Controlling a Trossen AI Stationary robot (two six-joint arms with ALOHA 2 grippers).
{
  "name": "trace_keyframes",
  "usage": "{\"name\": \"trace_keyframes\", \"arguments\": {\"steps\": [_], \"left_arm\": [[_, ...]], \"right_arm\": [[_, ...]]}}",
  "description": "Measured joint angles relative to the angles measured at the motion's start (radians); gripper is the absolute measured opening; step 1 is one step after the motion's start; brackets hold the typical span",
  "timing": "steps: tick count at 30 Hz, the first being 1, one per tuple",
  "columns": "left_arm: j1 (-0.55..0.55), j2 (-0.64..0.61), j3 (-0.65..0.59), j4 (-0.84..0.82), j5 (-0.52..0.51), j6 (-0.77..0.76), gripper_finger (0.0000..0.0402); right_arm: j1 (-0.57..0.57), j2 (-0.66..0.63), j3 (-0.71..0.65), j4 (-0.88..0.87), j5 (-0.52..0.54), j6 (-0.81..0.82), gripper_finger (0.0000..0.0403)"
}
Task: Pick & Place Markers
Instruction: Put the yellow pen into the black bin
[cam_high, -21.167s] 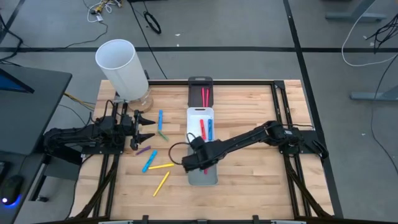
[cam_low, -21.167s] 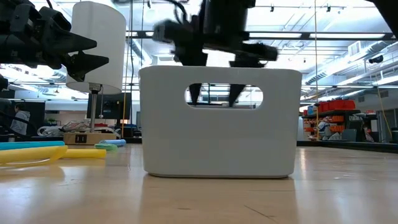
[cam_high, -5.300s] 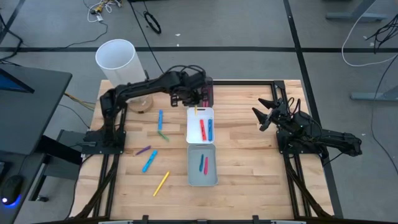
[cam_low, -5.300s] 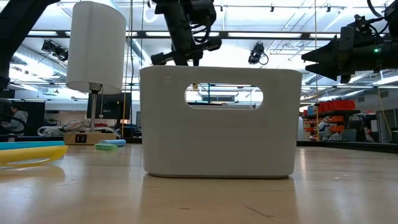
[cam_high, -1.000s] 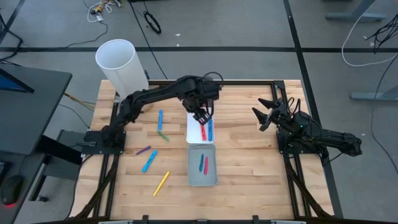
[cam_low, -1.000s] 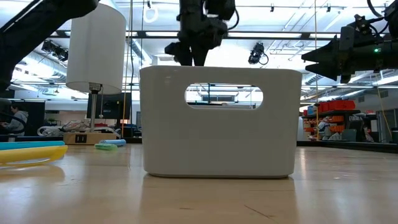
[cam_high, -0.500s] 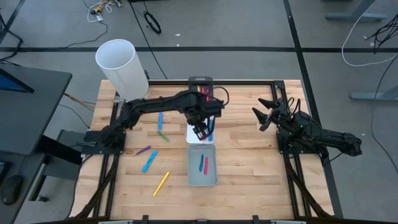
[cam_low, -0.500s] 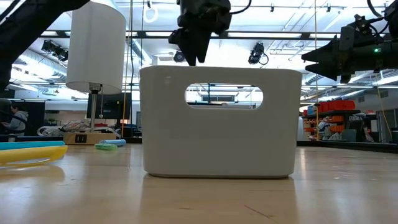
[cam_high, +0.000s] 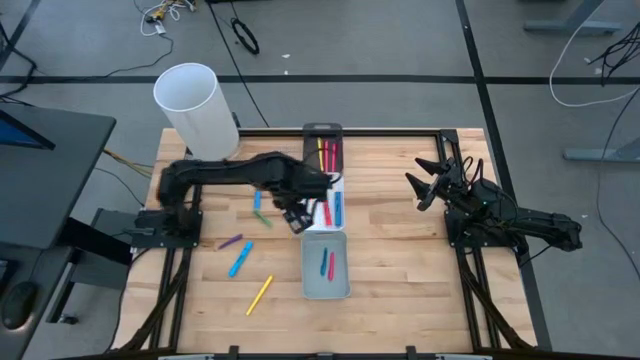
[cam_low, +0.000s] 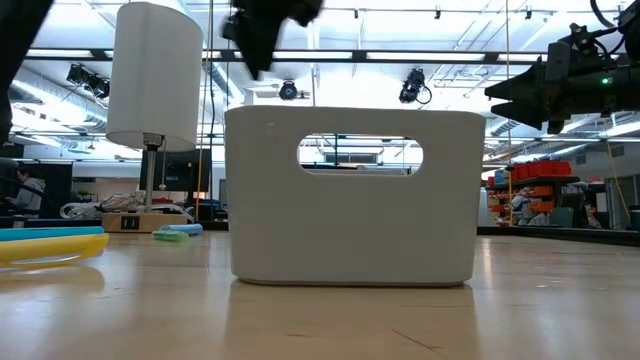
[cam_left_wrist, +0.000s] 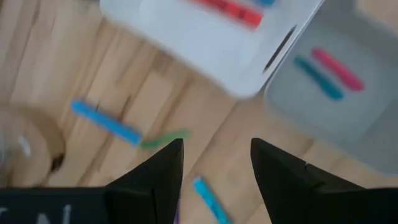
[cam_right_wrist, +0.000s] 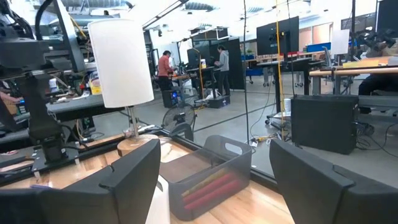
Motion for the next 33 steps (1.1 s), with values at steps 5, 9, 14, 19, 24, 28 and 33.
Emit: {"name": "trace_keyframes", "arguments": {"steps": [5,9,14,19,24,28,33], "left_arm": [[-0.057,-0.129,-0.175,0.001,-0.017,-0.139,0.0193],[-0.1,-0.205,-0.281,0.001,-0.016,-0.27,0.0193],[-0.172,-0.267,-0.375,0.009,-0.008,-0.42,0.0193],[-0.248,-0.306,-0.438,0.035,0.009,-0.558,0.0193],[-0.321,-0.313,-0.463,0.045,0.035,-0.69,0.0193],[-0.378,-0.314,-0.462,0.059,0.035,-0.784,0.0193],[-0.449,-0.313,-0.481,0.062,0.033,-0.931,0.0193]], "right_arm": [[0.0,0.0,0.0,0.0,0.0,0.0,0.0302],[0.0,0.0,0.0,0.0,0.0,0.0,0.0302],[0.0,0.0,0.0,0.0,0.0,0.0,0.0302],[0.0,0.0,0.0,0.0,0.0,0.0,0.0302],[0.0,0.0,0.0,0.0,0.0,0.0,0.0302],[0.0,0.0,0.0,0.0,0.0,0.0,0.0302],[0.0,0.0,0.0,0.0,0.0,0.0,0.0302]]}}
